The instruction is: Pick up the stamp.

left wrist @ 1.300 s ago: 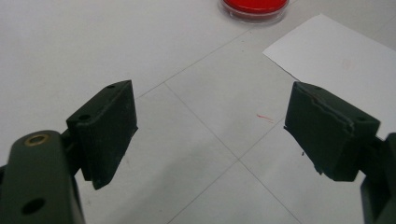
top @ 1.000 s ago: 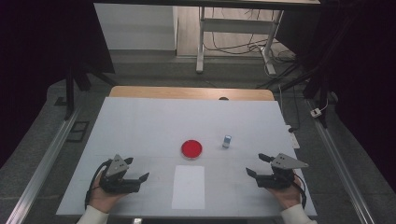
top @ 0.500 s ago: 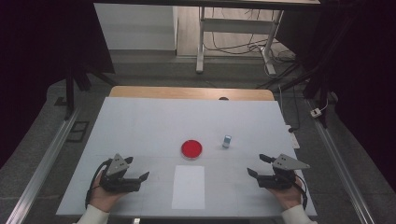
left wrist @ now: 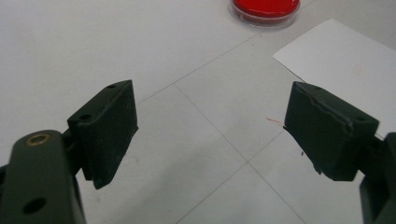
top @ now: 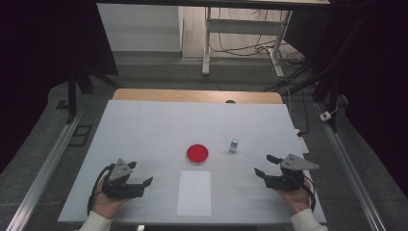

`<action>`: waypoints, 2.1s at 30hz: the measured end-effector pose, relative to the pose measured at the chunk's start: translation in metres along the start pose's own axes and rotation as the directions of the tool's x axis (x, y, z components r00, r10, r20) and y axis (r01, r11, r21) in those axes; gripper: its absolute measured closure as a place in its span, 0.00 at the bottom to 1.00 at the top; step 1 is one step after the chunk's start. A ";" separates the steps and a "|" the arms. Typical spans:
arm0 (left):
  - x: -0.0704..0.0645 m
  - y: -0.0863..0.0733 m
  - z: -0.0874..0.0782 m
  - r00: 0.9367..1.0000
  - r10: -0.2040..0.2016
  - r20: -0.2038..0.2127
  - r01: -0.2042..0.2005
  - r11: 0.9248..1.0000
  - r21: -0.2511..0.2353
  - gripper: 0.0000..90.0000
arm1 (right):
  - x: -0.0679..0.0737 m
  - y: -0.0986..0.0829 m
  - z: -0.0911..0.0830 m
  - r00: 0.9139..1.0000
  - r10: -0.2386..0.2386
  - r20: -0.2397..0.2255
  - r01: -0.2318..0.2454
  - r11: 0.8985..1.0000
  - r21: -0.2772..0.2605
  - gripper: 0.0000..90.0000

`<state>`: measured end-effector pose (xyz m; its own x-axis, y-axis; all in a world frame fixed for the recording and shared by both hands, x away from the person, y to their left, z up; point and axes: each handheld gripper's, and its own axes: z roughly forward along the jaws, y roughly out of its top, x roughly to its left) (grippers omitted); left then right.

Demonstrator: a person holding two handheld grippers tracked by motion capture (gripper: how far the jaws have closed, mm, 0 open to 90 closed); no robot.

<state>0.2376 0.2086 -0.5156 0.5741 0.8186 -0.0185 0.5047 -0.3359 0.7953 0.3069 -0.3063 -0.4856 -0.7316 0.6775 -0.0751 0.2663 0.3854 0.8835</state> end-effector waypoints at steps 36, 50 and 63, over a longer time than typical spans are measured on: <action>0.001 -0.002 0.005 1.000 0.006 -0.009 -0.006 1.000 0.015 0.20 | -0.001 0.059 0.038 0.999 -0.030 -0.040 0.033 0.997 0.066 0.32; 0.001 -0.002 0.008 1.000 0.008 -0.008 -0.008 1.000 0.022 0.20 | -0.008 0.085 0.063 0.996 -0.049 -0.077 0.060 0.989 0.139 0.33; 0.002 -0.003 0.008 1.000 0.001 -0.011 -0.001 1.000 0.024 0.20 | -0.016 0.086 0.095 0.993 -0.036 -0.115 0.059 0.979 0.197 0.33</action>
<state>0.2426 0.2071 -0.5227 0.5677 0.8231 -0.0112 0.5195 -0.3477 0.7805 0.4008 -0.2241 -0.4522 -0.8081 0.5867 -0.0535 0.3415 0.5404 0.7690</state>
